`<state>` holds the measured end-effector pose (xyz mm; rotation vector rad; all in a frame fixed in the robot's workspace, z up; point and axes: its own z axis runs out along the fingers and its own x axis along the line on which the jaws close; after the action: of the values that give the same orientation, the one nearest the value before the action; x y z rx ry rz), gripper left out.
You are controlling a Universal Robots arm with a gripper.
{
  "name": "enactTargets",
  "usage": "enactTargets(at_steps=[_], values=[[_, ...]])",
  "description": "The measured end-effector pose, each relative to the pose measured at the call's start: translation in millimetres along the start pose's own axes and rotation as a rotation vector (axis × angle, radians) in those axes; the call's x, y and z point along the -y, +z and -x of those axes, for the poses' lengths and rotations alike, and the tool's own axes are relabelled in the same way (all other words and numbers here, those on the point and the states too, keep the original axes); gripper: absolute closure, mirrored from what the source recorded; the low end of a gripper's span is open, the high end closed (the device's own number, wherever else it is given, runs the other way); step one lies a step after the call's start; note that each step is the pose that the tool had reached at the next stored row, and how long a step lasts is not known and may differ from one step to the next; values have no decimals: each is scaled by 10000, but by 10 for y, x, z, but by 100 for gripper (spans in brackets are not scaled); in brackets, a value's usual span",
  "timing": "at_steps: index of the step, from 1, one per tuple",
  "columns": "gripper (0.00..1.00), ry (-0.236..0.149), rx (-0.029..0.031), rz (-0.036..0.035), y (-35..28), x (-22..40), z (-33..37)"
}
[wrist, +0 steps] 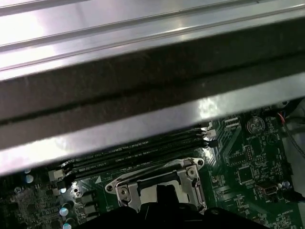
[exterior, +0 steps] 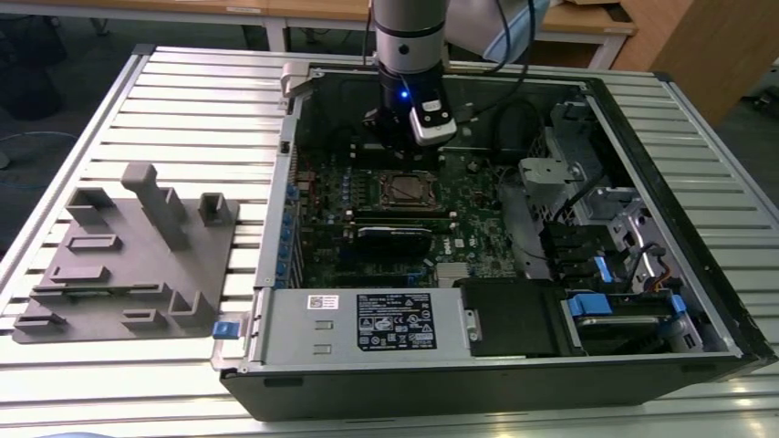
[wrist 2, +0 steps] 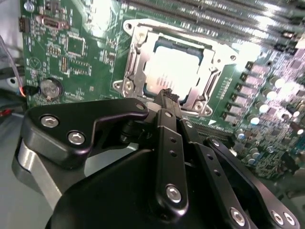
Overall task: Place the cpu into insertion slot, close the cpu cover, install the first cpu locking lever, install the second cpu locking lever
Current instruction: 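Install the first cpu locking lever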
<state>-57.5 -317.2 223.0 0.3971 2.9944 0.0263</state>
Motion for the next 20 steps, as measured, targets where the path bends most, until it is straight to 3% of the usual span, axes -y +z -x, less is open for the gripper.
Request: enactTargets(at_steps=[8, 13, 20], values=[[89, -4, 8, -28, 1, 111, 30], [89, -4, 7, -31, -7, 114, 31], [89, -3, 5, -20, -89, 110, 41]])
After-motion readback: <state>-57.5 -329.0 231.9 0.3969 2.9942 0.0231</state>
